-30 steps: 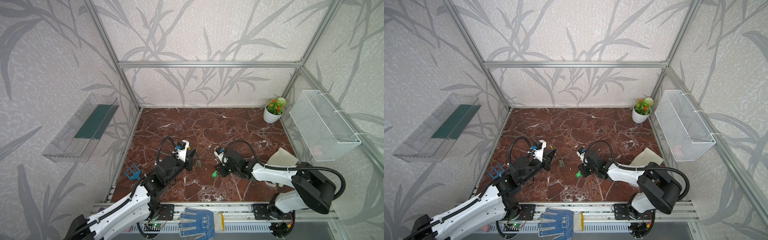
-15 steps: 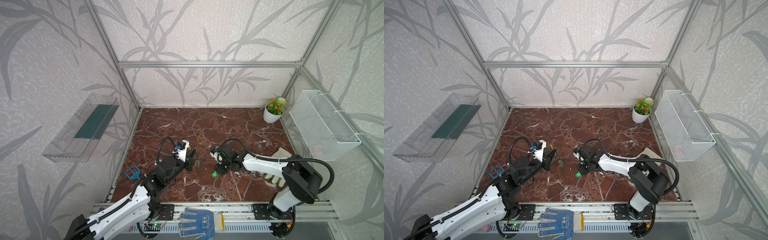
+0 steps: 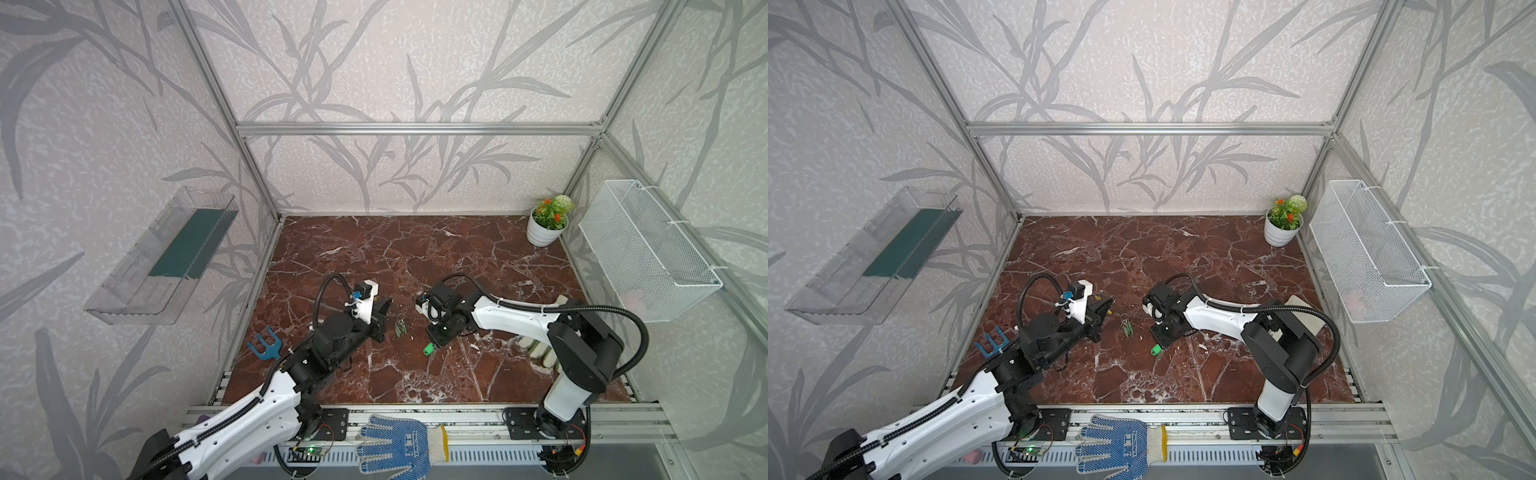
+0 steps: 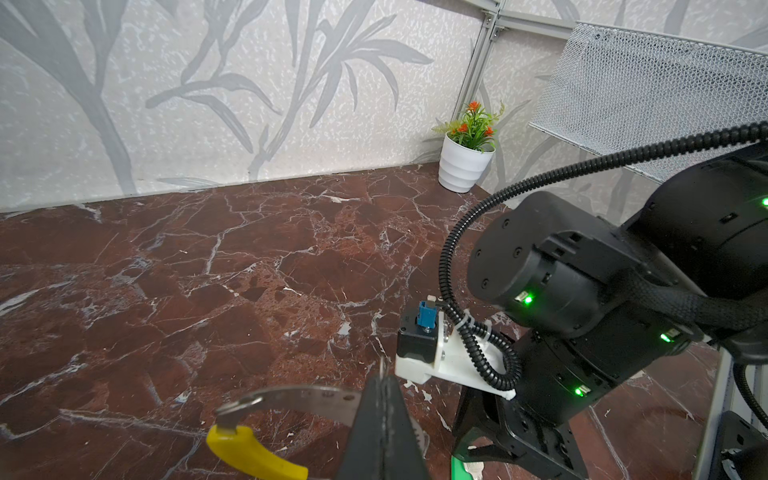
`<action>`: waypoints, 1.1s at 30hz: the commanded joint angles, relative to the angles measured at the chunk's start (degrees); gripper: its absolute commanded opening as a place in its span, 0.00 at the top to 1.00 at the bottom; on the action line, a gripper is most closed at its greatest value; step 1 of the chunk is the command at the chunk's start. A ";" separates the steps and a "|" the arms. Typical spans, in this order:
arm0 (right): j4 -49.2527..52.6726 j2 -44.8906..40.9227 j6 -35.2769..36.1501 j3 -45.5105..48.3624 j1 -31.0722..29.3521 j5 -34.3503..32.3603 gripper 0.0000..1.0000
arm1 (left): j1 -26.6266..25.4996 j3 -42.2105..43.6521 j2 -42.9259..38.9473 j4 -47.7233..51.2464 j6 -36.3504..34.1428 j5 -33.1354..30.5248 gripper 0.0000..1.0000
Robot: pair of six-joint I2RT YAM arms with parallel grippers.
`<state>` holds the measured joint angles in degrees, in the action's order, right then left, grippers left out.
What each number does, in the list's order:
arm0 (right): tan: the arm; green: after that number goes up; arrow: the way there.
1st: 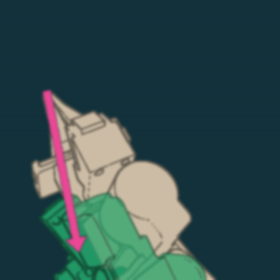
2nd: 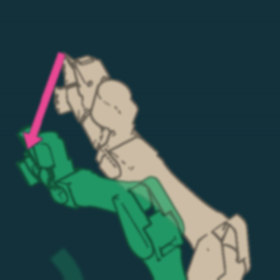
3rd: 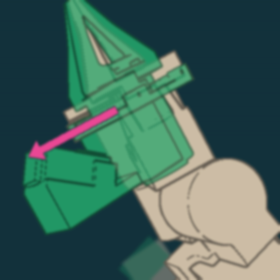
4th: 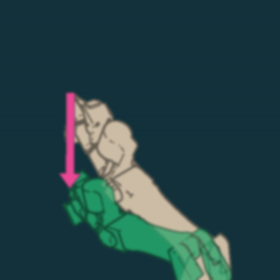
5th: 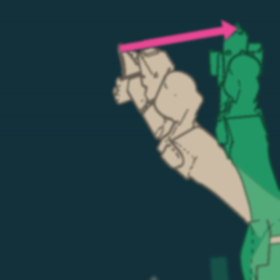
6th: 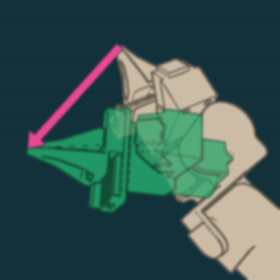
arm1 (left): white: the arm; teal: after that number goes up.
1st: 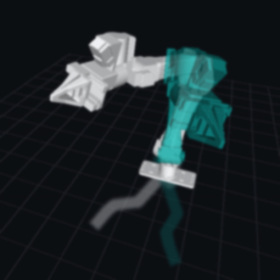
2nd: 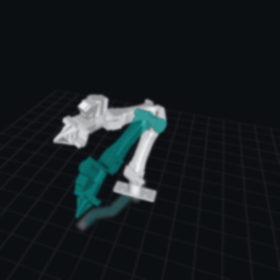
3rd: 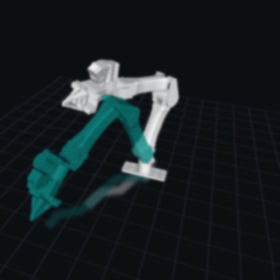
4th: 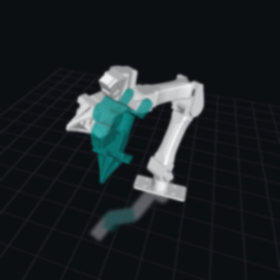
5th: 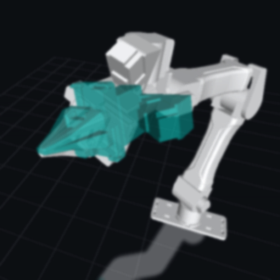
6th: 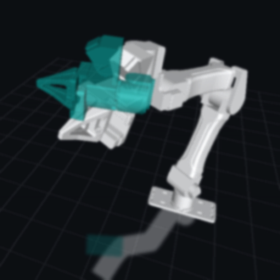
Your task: Put the keys on the keyring
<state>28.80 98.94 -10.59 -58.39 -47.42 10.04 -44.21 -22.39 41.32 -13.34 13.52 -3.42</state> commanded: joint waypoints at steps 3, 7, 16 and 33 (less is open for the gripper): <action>4.46 2.04 1.10 -2.50 -0.24 0.61 0.83 | -0.19 0.02 -0.87 -1.77 -0.51 -0.62 1.00; 4.65 2.37 0.91 -3.01 -0.26 -0.02 0.93 | -0.26 0.07 -1.11 -1.59 -0.55 -0.80 1.00; 3.99 0.16 0.40 -1.07 -0.24 0.23 1.00 | -0.19 0.02 -0.81 -1.62 -0.57 -0.73 1.00; 6.32 -2.92 -0.84 1.32 -0.22 -0.16 0.89 | -0.27 -0.05 -0.83 -1.58 -0.29 -0.53 1.00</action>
<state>32.64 96.51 -11.03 -56.38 -47.42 9.69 -44.21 -22.39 41.17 -13.34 13.54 -3.42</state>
